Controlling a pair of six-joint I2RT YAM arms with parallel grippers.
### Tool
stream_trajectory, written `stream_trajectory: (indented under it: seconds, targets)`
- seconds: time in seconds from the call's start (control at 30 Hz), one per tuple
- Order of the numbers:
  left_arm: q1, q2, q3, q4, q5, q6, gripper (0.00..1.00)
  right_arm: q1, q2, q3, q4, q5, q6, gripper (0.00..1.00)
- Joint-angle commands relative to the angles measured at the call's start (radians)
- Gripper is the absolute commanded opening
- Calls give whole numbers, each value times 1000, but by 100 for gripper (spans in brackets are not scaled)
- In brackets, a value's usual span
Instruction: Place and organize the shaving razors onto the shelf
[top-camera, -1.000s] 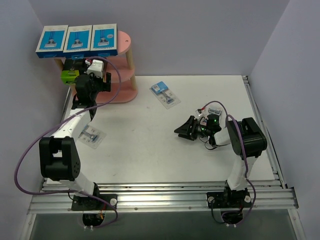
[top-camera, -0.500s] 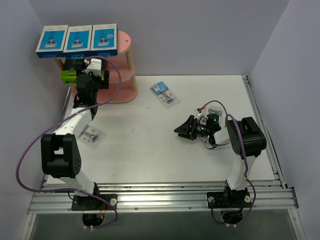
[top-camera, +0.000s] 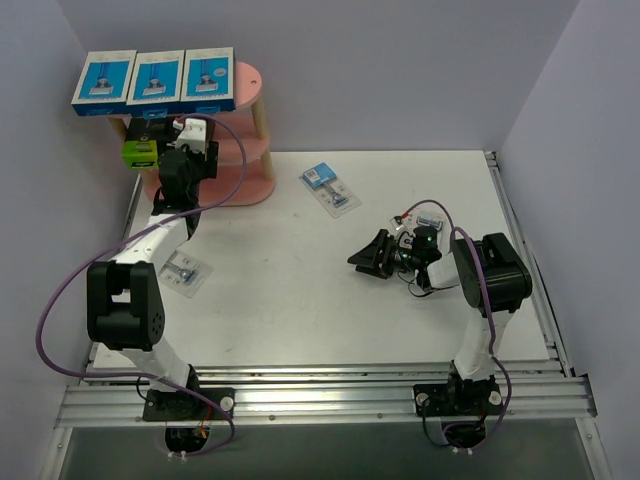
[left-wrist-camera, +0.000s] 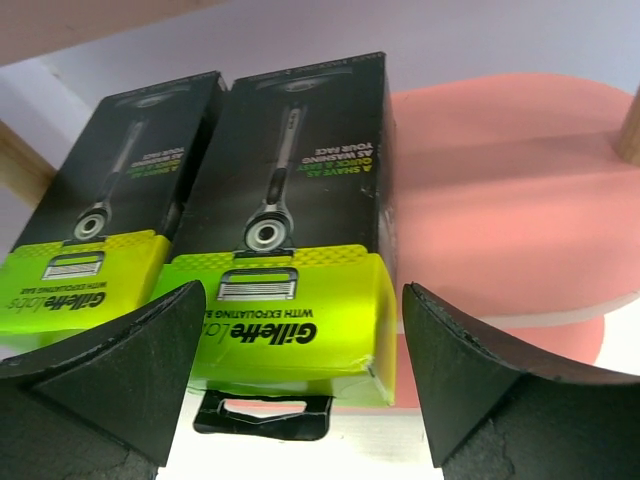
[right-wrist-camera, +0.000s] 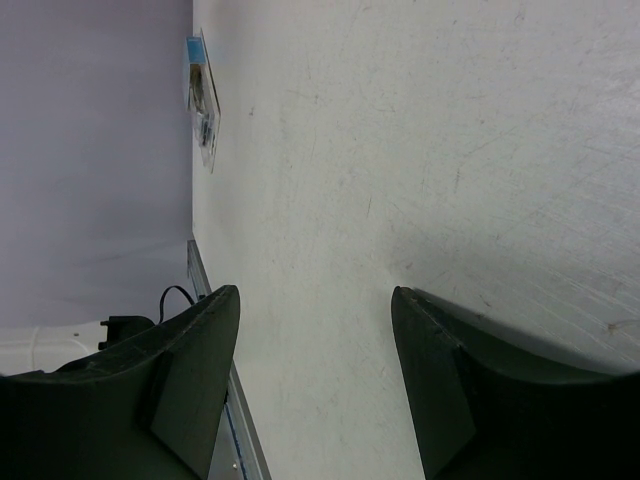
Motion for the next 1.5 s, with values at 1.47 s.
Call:
stream_trajectory:
  seconds: [1.47]
  targets:
    - [-29, 91, 87, 145, -181, -3, 92, -10, 147, -31, -254, 217, -99, 60]
